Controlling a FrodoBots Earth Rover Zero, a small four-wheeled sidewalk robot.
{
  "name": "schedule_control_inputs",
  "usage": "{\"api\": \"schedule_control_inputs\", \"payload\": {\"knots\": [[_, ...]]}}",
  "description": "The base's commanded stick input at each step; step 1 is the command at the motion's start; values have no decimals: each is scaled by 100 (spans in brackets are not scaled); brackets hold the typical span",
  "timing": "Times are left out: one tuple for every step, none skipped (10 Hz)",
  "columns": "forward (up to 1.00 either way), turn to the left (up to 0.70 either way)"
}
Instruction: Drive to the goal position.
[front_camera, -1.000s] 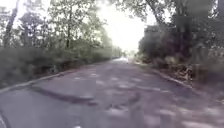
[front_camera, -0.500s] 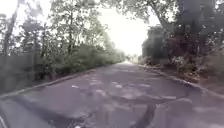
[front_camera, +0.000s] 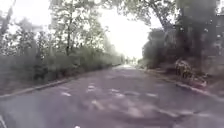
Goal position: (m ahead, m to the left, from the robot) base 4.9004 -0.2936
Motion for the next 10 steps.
{"api": "schedule_control_inputs", "payload": {"knots": [[100,0],[100,0],[100,0],[100,0],[100,0],[100,0],[100,0],[100,0],[100,-15],[100,-29]]}}
